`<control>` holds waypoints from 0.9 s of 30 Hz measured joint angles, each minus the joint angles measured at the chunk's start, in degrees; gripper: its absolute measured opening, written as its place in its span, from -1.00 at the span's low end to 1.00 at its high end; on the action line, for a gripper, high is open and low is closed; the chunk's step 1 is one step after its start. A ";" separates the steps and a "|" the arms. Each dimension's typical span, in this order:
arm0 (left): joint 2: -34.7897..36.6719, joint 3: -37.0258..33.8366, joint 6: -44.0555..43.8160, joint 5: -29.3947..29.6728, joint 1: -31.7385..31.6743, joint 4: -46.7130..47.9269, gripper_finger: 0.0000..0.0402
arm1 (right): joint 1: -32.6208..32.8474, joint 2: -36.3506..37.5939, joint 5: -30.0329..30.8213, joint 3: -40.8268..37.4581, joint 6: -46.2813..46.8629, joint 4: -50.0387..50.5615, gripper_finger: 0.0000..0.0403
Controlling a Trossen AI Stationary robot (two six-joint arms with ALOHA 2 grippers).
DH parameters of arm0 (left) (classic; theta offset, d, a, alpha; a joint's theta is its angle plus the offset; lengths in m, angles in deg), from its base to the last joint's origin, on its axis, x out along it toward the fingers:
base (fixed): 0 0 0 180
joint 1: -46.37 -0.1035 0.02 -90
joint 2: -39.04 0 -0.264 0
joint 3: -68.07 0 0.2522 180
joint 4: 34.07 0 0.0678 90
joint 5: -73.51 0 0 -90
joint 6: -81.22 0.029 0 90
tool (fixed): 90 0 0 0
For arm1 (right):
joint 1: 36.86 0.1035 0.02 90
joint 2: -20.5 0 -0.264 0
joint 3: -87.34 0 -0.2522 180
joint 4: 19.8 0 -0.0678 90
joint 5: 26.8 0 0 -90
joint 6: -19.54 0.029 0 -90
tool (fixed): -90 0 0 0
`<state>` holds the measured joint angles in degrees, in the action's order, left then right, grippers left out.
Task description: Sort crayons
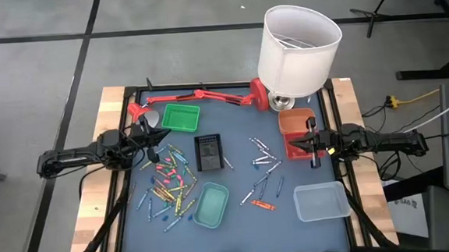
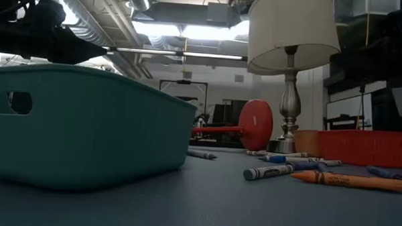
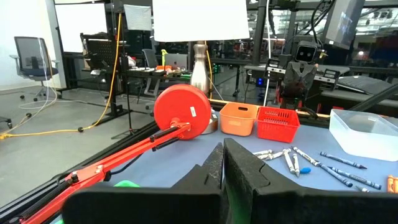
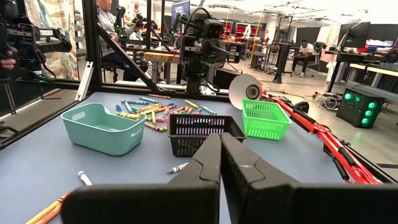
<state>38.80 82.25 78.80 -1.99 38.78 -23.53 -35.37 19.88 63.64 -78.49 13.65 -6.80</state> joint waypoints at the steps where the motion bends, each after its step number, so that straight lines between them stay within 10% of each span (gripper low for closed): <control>1: -0.01 -0.01 0.01 -0.01 0.01 0.00 -1.00 | 0.00 0.00 -0.01 0.01 0.00 -0.01 -0.97; 19: -0.01 -0.02 -0.07 -0.02 0.02 -0.22 -1.00 | -0.02 -0.28 2.34 -0.07 9.09 -12.63 -0.96; 27: 0.00 -0.01 -0.13 -0.02 0.01 -0.24 -1.00 | -0.02 -0.41 3.48 1.91 12.74 -16.92 -0.55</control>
<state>38.81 82.24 78.68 -2.01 38.78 -23.77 -35.38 19.48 67.12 -76.58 26.39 -23.72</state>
